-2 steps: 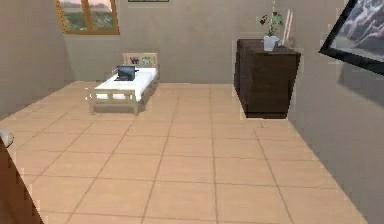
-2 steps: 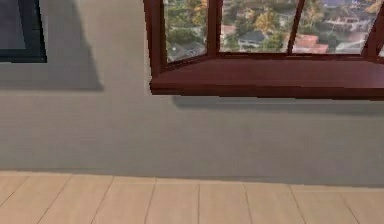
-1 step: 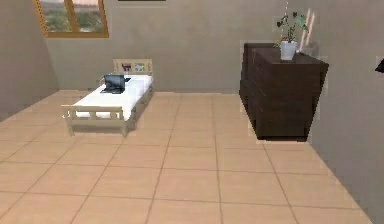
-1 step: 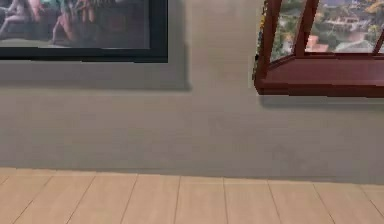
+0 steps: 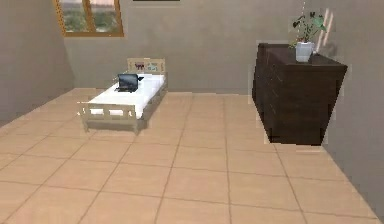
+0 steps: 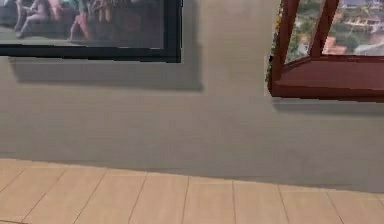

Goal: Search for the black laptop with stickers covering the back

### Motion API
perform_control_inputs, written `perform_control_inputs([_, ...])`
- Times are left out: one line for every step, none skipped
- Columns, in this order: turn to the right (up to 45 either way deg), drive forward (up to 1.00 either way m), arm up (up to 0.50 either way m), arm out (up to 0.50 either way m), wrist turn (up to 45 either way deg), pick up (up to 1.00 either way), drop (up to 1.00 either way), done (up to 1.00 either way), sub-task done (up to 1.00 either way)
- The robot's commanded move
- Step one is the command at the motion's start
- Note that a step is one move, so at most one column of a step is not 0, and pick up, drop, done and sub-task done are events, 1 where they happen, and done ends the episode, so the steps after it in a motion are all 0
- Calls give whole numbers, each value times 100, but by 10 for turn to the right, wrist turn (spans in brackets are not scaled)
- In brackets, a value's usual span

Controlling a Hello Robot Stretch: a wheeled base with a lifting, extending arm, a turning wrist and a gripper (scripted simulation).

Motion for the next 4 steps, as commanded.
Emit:
perform_control_inputs([0,100,0,0,0,0,0,0,0])
perform_control_inputs([-30,0,0,0,0,0,0,0,0])
perform_control_inputs([0,100,0,0,0,0,0,0,0])
perform_control_inputs([0,35,0,0,0,0,0,0,0])
